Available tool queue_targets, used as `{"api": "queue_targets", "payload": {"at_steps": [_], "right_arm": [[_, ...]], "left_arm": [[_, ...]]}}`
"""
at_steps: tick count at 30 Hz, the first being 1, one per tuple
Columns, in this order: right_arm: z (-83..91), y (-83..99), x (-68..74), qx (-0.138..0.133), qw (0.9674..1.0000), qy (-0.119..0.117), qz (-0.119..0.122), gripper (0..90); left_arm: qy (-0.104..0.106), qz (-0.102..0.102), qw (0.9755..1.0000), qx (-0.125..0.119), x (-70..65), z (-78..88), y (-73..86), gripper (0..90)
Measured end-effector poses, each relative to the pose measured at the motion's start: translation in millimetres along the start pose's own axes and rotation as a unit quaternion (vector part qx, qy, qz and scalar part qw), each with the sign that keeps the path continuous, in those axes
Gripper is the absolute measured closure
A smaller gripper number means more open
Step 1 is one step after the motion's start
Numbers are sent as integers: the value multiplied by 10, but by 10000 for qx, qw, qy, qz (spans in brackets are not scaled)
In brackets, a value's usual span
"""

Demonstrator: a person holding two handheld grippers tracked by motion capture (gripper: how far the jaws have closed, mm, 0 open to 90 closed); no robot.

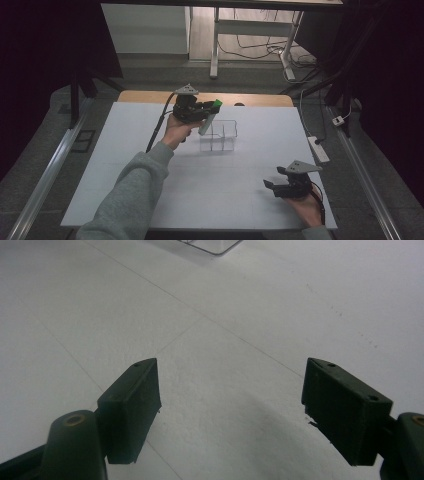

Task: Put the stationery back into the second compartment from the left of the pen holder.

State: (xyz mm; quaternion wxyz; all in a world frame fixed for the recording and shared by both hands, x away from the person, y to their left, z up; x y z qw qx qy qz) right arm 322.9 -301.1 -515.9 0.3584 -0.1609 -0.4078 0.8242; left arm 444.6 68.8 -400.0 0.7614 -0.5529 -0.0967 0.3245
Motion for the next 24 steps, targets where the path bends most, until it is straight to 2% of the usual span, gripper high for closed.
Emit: {"api": "queue_targets", "payload": {"at_steps": [16, 24], "right_arm": [[-6, 6, -5, 20, 10000, 8, 3, 233], [-14, 13, -11, 44, 10000, 4, 10, 233]], "left_arm": [[-6, -135, 9999, -25, -9, -223, -134, 663], [-14, -138, 9999, -3, 40, -391, -108, 663]]}}
Point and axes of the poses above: each handheld gripper's, and its own axes: z roughly backward along the jaws, y roughly out of its underside, x roughly to its left, the point moved 1 cm from there along -z, roughly forward along the jaws, and after that the axes turned 2 degrees about -z, right-handed, at the moved point
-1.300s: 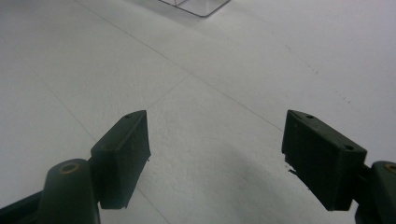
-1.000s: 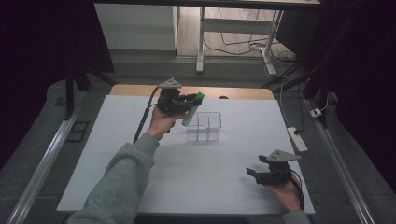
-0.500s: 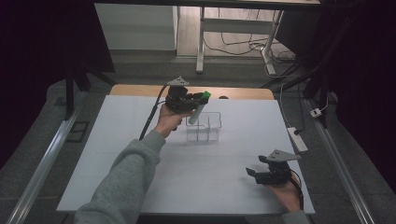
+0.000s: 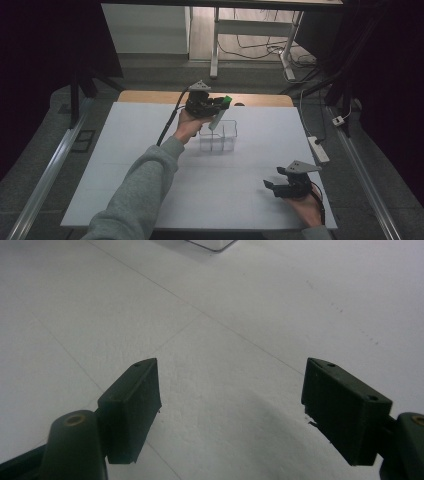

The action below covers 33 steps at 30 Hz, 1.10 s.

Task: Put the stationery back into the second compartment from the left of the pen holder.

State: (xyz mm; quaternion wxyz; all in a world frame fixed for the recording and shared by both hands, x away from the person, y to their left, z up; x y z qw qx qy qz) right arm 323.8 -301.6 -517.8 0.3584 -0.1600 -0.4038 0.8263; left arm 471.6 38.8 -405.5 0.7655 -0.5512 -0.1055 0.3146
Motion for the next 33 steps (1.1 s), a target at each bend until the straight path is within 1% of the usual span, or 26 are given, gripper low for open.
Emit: {"api": "queue_targets", "payload": {"at_steps": [6, 10, 15, 20, 23, 24, 25, 27, 29, 30, 33], "right_arm": [[-2, 3, -4, 3, 10000, -3, 5, 234], [-10, 7, -5, 34, 10000, -10, 20, 234], [-19, 13, -4, 62, 10000, -37, 21, 234], [-30, 18, 4, 82, 9999, -70, 38, 234], [-28, 17, 5, 104, 9999, -60, 51, 234], [-29, 18, 5, 113, 9999, -54, 50, 234], [-29, 18, 5, 113, 9999, -54, 50, 234], [-29, 17, 6, 114, 9999, -53, 51, 234], [-28, 16, 6, 111, 9999, -54, 55, 234], [-27, 15, 8, 105, 9999, -51, 61, 234], [-26, 14, 9, 111, 9999, -50, 61, 234]], "left_arm": [[58, 28, 10000, 6, 21, -127, 27, 663], [61, 14, 10000, 50, 36, -200, 44, 663], [29, 2, 9999, 102, 58, -239, 72, 662], [-20, -24, 9998, 197, 68, -261, 99, 659], [-16, -61, 9996, 272, 73, -264, 115, 651], [-8, -54, 9996, 283, 75, -263, 120, 587], [10, -42, 9995, 305, 81, -260, 123, 587], [124, -70, 9993, 349, 96, -239, 128, 487], [154, -85, 9992, 368, 98, -215, 126, 469], [159, -105, 9991, 373, 98, -202, 125, 443], [232, -151, 9988, 396, 94, -167, 124, 428]]}}
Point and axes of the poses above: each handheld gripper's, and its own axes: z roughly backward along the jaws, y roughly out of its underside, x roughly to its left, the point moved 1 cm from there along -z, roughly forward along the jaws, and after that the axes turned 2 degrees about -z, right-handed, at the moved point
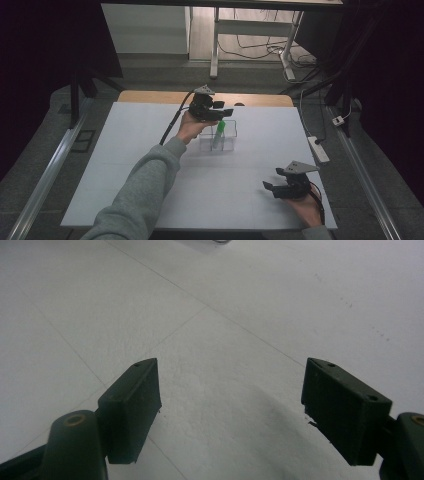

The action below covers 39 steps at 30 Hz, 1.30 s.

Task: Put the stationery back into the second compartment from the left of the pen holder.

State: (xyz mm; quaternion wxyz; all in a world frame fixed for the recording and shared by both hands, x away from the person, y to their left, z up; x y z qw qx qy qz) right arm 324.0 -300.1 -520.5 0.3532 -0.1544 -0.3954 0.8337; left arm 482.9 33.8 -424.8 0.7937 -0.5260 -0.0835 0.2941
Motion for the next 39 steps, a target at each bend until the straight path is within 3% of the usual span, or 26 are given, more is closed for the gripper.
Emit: {"api": "queue_targets", "payload": {"at_steps": [7, 13, 20, 32, 39], "right_arm": [[11, 0, -3, -44, 10000, 9, -22, 236], [9, -6, 7, -52, 10000, 45, 9, 236], [15, -6, 5, -80, 10000, 21, -19, 236], [19, -8, 6, -63, 10000, 55, -24, 235], [27, -7, 5, -85, 9999, 58, -35, 235]], "left_arm": [[-2, -126, 9998, 136, -24, 87, 33, 420], [-57, -202, 9997, 115, -27, 240, 106, 424], [-285, -386, 9986, 207, -48, 489, 275, 431], [-535, -250, 9979, 275, -69, 909, 520, 433], [-533, -158, 9982, 238, -126, 1170, 708, 431]]}}
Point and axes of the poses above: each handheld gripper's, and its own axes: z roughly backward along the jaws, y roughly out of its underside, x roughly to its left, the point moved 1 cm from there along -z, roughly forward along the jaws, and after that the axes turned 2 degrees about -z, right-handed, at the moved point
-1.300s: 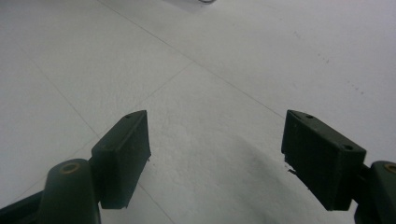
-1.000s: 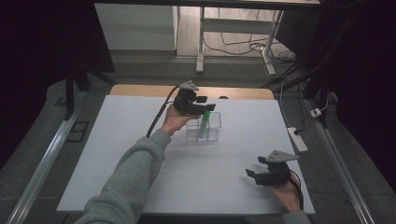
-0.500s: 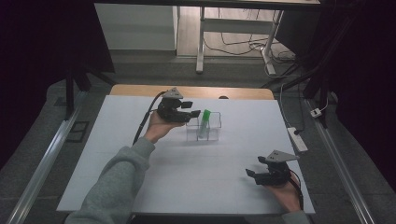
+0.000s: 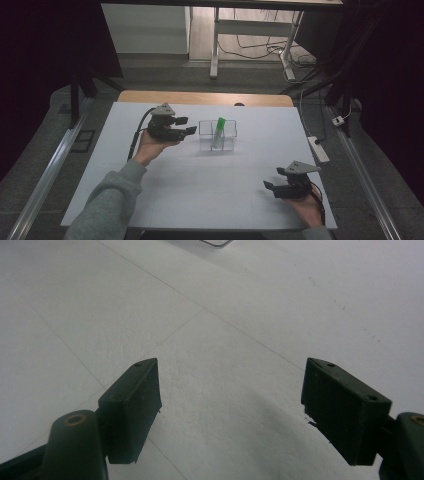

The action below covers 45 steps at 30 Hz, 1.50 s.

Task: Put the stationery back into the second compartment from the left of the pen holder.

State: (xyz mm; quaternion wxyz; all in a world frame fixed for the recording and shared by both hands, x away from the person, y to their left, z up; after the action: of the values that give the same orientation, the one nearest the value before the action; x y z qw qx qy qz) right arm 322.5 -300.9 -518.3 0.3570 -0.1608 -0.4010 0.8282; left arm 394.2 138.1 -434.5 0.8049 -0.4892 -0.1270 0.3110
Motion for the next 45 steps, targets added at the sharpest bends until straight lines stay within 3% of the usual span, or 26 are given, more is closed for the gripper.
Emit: {"api": "queue_targets", "payload": {"at_steps": [9, 19, 22, 36, 45], "right_arm": [[11, 5, -14, 35, 10000, 5, 5, 236], [14, 8, -21, 12, 10000, 36, -16, 237], [20, 7, -21, 3, 10000, 43, -22, 237], [36, 18, -49, 18, 9999, 123, -63, 237], [39, 22, -52, 23, 9999, 96, -58, 237]], "left_arm": [[-39, 152, 9999, 27, -78, 320, 387, 422], [-356, 195, 9988, 287, -132, 581, 831, 401], [-357, 270, 9985, 310, -157, 643, 957, 394], [-517, 452, 9961, 554, -214, 818, 1492, 360], [-541, 434, 9953, 675, -245, 802, 1596, 322]]}}
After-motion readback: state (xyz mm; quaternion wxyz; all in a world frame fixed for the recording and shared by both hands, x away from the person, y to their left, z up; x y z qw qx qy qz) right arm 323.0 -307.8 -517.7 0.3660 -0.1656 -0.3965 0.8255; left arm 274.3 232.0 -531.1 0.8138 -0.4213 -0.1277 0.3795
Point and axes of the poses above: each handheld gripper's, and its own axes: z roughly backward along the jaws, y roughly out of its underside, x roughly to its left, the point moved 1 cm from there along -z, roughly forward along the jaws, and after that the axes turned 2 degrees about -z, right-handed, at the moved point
